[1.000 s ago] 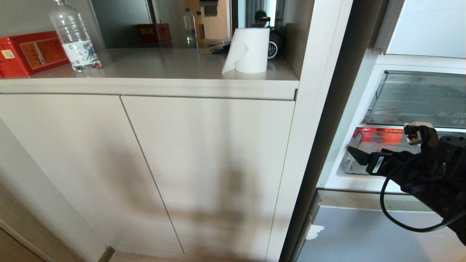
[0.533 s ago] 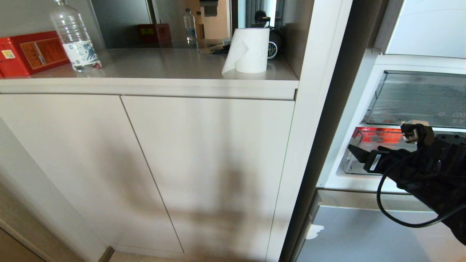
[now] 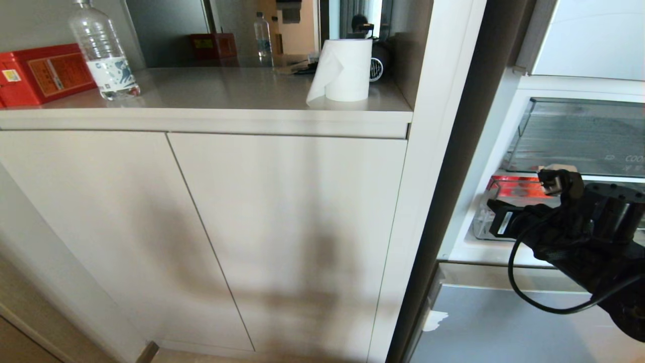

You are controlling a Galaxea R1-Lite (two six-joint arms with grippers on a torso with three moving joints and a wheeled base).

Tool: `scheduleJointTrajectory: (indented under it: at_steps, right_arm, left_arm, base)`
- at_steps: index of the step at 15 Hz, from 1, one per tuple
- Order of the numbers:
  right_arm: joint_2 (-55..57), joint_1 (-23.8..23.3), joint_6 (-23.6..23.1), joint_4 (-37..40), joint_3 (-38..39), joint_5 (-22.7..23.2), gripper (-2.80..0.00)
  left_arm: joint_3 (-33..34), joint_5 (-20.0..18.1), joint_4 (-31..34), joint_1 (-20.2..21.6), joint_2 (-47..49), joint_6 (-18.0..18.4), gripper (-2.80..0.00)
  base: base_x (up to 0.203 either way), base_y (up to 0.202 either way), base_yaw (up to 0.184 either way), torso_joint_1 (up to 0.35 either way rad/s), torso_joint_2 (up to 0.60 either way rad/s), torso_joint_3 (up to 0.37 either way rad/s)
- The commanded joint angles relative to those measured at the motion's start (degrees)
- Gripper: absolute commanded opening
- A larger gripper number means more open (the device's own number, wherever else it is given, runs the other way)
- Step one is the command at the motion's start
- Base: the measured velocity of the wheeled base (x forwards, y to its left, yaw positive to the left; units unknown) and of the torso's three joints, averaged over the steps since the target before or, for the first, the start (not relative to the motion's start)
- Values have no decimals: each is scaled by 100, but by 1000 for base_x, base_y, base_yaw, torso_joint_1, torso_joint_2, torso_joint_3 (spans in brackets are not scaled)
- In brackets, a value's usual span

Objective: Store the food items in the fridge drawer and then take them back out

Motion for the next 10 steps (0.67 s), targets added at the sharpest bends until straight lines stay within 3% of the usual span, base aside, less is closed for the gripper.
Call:
scheduleJointTrajectory:
  at_steps: [1,10]
  right_arm:
    - [14,33,16,-49,-4,-39,-280]
    - [-896,39,150,-31,934,-17,-280]
  left_arm:
    - [0,2,-1,1,7,-2,-280]
    - [0,2,-1,1,7,-2,-280]
  base:
    - [0,0,0,0,0,0]
    - [0,0,0,0,0,0]
